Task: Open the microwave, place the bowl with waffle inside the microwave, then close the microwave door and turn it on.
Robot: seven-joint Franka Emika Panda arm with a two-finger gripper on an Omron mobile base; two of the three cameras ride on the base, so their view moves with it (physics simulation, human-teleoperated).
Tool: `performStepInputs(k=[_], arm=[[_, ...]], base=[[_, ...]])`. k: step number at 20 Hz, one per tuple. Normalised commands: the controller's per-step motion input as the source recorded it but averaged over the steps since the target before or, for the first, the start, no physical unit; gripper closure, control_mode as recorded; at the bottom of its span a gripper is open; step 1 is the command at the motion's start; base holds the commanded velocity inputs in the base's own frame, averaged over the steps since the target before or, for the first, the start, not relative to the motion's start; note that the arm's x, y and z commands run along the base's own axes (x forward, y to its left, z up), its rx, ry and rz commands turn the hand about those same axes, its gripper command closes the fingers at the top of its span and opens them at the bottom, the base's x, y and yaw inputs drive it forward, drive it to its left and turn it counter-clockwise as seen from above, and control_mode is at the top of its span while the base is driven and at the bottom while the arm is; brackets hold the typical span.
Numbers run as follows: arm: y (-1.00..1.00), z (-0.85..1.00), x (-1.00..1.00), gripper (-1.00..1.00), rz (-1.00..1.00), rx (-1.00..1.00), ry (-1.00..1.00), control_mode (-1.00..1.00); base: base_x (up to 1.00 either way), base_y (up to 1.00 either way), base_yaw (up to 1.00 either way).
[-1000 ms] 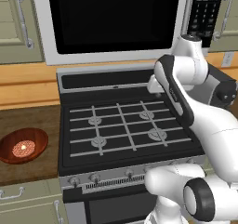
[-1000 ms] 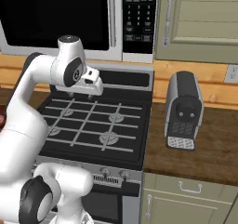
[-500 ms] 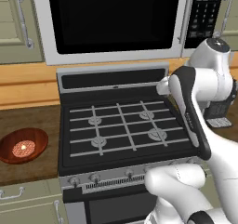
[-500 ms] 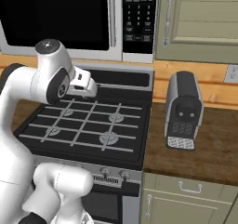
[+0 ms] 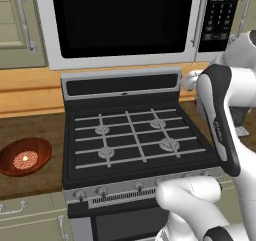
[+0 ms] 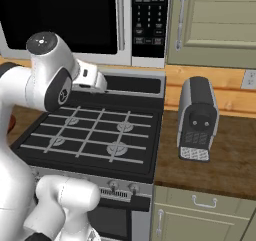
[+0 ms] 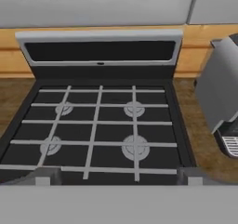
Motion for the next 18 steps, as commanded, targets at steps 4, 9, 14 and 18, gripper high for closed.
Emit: performStepInputs(k=[4,9,14,18], arm=[[-0.26,0.53,0.0,-1.0,0.0,0.0,-0.13,-1.0],[-0.12,0.49,0.0,-1.0,0.0,0.0,-0.16,-1.0],[-0.09,0.42,0.0,-1.0,0.0,0.0,-0.13,-1.0],[-0.01,0.24,0.0,-1.0,0.0,-0.02,-0.3,-1.0]], base=[[0.0,0.0,0.0],[0.0,0.0,0.0],[0.0,0.0,0.0],[0.0,0.0,0.0]])
